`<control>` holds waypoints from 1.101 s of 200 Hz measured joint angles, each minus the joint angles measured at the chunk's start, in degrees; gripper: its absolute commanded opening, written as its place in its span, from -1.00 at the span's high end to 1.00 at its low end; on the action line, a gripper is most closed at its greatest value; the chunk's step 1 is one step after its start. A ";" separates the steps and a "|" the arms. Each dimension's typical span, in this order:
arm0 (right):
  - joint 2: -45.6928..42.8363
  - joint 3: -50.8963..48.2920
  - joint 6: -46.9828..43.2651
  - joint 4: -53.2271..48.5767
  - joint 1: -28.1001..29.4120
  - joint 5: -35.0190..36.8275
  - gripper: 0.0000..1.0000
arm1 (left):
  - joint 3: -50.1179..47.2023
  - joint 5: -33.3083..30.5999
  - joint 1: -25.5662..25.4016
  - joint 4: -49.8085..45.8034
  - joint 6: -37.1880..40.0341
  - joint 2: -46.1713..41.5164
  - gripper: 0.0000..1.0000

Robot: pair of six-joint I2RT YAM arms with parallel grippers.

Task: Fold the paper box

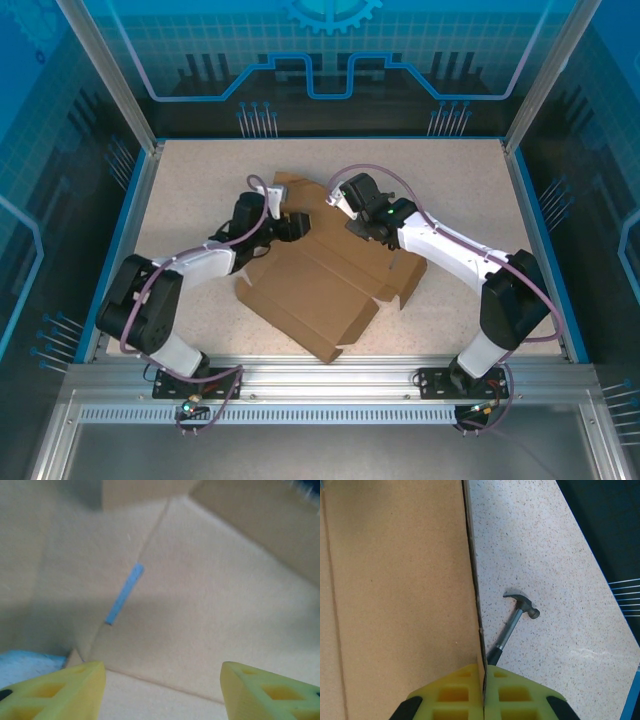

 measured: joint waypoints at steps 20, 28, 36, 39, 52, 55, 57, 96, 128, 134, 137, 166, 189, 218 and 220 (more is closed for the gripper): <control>0.00 0.00 0.00 0.00 0.00 -0.02 1.00 | 2.82 0.09 1.90 -2.01 0.50 -0.92 -0.32; 0.00 0.00 0.02 -0.02 0.00 -0.07 1.00 | 4.39 0.26 2.58 -3.06 0.61 -0.90 -0.32; 0.00 0.02 0.02 0.00 0.00 -0.13 1.00 | 6.10 0.55 3.21 -4.24 0.63 -0.79 -0.33; 0.00 0.02 0.02 -0.02 0.00 -0.15 1.00 | 6.78 0.72 3.43 -4.63 0.61 -0.68 -0.33; 0.00 0.02 0.02 -0.07 0.00 -0.20 1.00 | 9.81 1.40 4.13 -6.10 0.66 -0.04 -0.34; 0.00 0.02 0.02 -0.09 0.00 -0.22 1.00 | 10.51 1.53 4.26 -6.29 0.66 0.11 -0.34; 0.00 0.02 0.02 -0.09 0.00 -0.20 1.00 | 11.02 1.64 4.35 -6.47 0.68 0.28 -0.34; 0.00 0.76 0.00 -0.72 0.00 -0.39 1.00 | 19.39 2.84 5.01 -11.28 1.88 4.39 -0.37; 0.00 1.14 0.02 -1.05 0.00 -0.39 1.00 | 25.64 4.48 5.07 -16.09 2.84 8.90 -0.35; 0.00 1.14 0.02 -1.07 0.00 -0.39 1.00 | 25.92 5.11 5.07 -16.55 2.99 9.33 -0.34; 0.00 1.14 0.02 -1.05 0.00 -0.42 1.00 | 25.97 5.46 5.07 -16.65 2.97 9.46 -0.34; 0.00 1.14 0.02 -1.05 0.02 -0.39 1.00 | 25.55 8.98 5.07 -17.29 2.86 9.77 -0.31; 0.00 1.20 0.09 -1.09 0.02 -0.35 1.00 | 25.18 12.00 5.07 -16.76 2.19 9.77 -0.28; 0.00 1.51 0.66 -1.05 0.02 -0.39 1.00 | 24.68 16.06 5.05 -15.23 0.68 9.77 -0.26; 0.00 1.51 0.66 -1.05 0.02 -0.39 1.00 | 24.59 16.41 4.98 -15.04 0.37 9.77 -0.27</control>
